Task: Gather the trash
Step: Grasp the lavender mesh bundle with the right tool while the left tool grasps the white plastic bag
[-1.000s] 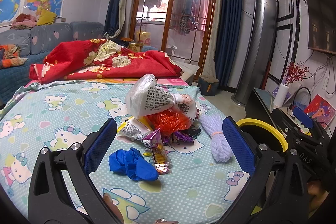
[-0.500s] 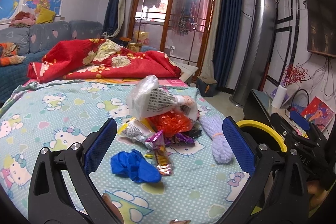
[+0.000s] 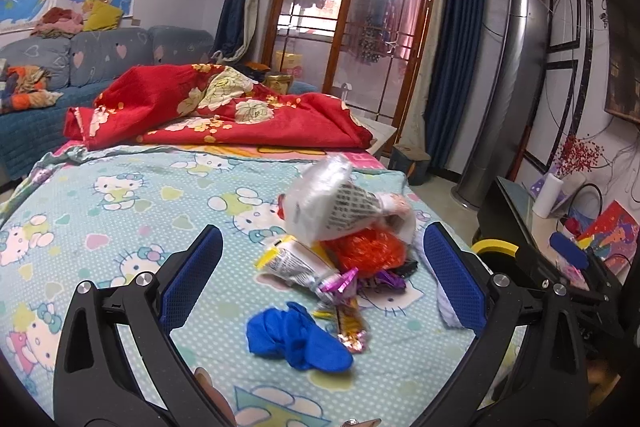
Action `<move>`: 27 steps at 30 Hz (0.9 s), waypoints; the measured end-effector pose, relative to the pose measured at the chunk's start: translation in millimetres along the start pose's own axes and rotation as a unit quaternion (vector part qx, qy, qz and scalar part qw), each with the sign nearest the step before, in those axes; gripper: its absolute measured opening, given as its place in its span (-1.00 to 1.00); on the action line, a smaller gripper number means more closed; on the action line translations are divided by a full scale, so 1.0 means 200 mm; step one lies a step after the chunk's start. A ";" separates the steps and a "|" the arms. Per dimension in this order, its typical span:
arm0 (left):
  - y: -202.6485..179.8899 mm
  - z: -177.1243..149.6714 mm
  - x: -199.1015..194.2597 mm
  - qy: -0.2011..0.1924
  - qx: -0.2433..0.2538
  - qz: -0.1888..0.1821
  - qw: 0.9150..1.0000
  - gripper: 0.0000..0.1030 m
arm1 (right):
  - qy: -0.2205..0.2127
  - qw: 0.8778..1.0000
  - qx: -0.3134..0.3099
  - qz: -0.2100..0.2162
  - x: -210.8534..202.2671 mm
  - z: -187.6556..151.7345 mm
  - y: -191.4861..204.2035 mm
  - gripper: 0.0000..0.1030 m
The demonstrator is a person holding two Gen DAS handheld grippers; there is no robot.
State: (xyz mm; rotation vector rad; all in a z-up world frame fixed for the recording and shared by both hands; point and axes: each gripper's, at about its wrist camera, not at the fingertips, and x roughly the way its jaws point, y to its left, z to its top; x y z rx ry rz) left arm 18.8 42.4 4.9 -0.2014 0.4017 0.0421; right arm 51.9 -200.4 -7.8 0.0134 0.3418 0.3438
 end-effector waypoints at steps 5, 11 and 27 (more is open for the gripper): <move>0.03 0.08 0.07 -0.001 0.003 0.009 1.000 0.80 | 0.029 0.999 0.012 0.008 0.09 0.02 0.02 0.88; 0.00 0.16 0.20 0.017 0.007 0.000 1.000 0.80 | 0.056 0.998 0.021 -0.003 0.19 0.05 0.00 0.88; 0.09 0.14 0.55 0.131 0.000 -0.050 0.990 0.80 | 0.189 0.979 0.071 0.014 0.41 -0.14 -0.08 0.83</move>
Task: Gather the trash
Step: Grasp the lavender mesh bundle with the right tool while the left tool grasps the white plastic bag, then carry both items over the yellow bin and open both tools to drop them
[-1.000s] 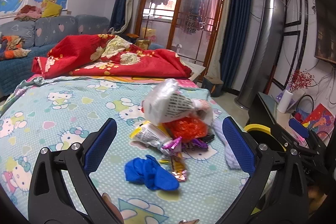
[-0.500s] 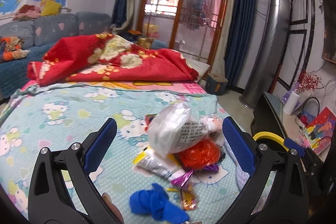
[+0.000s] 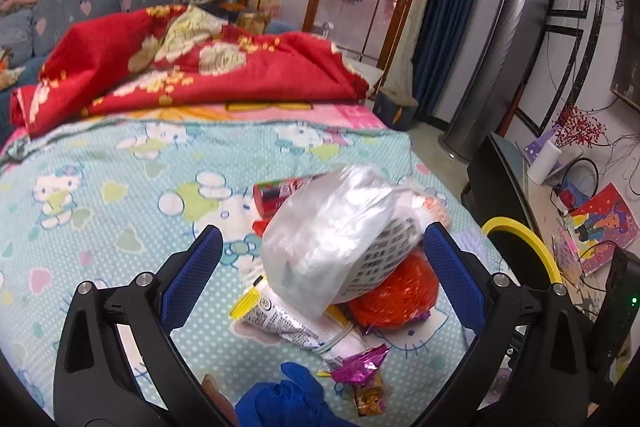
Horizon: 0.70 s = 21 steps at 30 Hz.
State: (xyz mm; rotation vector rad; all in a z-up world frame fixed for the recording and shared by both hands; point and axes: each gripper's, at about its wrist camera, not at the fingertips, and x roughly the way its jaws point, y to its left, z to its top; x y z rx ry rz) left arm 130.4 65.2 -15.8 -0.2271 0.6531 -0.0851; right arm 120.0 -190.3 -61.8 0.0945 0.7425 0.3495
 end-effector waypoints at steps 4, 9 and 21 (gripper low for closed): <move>0.01 -0.01 0.02 0.006 -0.005 -0.017 1.000 0.47 | 0.027 1.000 0.000 0.009 0.04 -0.03 -0.01 0.40; -0.03 -0.01 0.00 0.002 0.003 -0.032 0.999 0.12 | 0.045 0.999 0.016 0.020 0.06 -0.04 -0.04 -0.12; -0.18 0.01 -0.12 -0.033 0.044 -0.064 0.996 -0.26 | 0.010 1.000 0.021 0.015 -0.06 -0.01 -0.12 -0.34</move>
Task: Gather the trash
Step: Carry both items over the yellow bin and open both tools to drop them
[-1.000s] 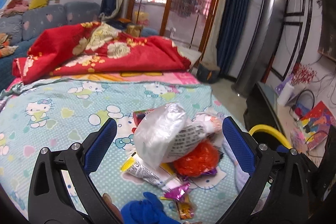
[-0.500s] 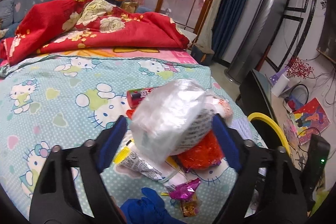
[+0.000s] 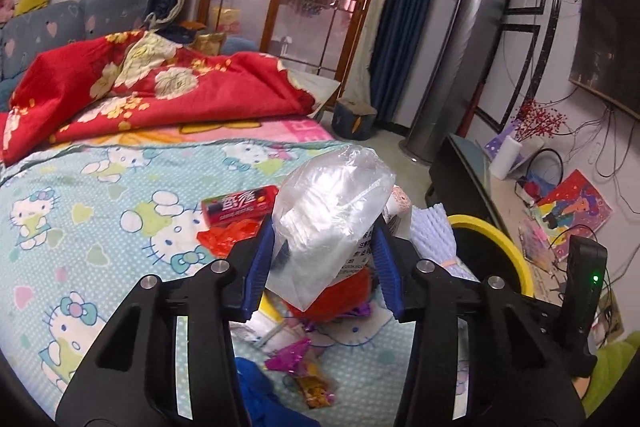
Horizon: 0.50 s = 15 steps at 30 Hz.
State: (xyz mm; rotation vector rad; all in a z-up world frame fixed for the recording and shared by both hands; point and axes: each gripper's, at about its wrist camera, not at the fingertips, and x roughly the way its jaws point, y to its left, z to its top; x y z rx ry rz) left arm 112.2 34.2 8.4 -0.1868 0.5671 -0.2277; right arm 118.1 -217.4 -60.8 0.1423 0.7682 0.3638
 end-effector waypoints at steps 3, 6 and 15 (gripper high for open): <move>-0.04 0.02 -0.02 -0.005 0.003 -0.011 1.000 -0.26 | -0.009 1.000 0.002 -0.001 -0.05 0.01 -0.03 -0.34; -0.09 0.03 -0.04 -0.007 0.010 -0.016 1.000 -0.26 | -0.018 1.000 0.008 -0.008 -0.08 0.04 -0.07 -0.34; -0.28 0.03 -0.03 -0.006 0.039 -0.040 0.998 -0.26 | -0.046 0.997 0.052 -0.046 -0.22 0.10 -0.28 -0.34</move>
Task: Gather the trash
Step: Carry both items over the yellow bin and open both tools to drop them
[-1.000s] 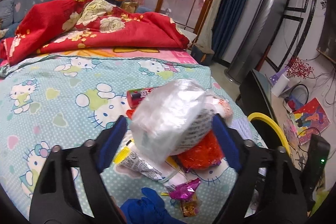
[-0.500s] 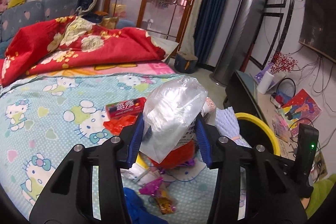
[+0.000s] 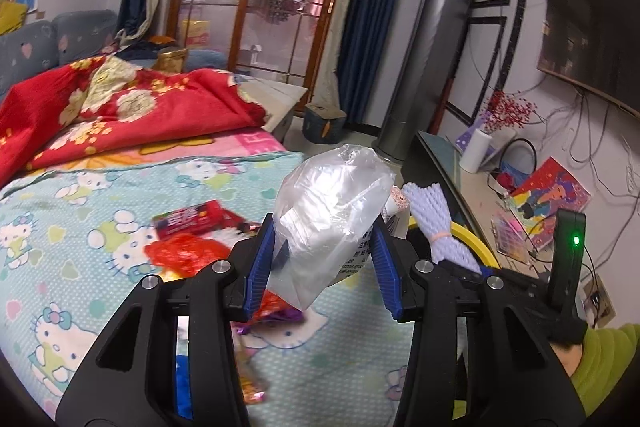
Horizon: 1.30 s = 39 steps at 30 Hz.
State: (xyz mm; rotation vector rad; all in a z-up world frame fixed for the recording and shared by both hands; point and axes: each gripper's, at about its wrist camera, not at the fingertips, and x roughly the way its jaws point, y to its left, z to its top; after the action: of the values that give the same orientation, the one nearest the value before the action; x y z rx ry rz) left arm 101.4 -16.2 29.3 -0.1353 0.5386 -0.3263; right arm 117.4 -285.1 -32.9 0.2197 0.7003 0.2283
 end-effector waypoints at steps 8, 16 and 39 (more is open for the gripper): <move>-0.21 -0.01 0.09 0.009 0.027 -0.023 0.999 -0.26 | -0.013 0.998 0.052 -0.045 -0.09 0.04 -0.27 -0.34; -0.39 -0.05 0.24 0.035 0.046 -0.038 0.998 -0.26 | -0.004 0.994 0.091 -0.068 -0.15 0.01 -0.47 -0.34; -0.74 -0.10 0.70 0.086 0.083 -0.063 0.991 0.41 | 0.048 0.978 0.176 -0.105 -0.06 -0.14 -0.83 0.30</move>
State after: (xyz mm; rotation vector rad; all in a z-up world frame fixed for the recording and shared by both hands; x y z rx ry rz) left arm 165.2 -203.3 -23.9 0.0214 0.6728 -0.5070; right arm 112.3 -442.2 -92.4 0.4723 0.8529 -0.0900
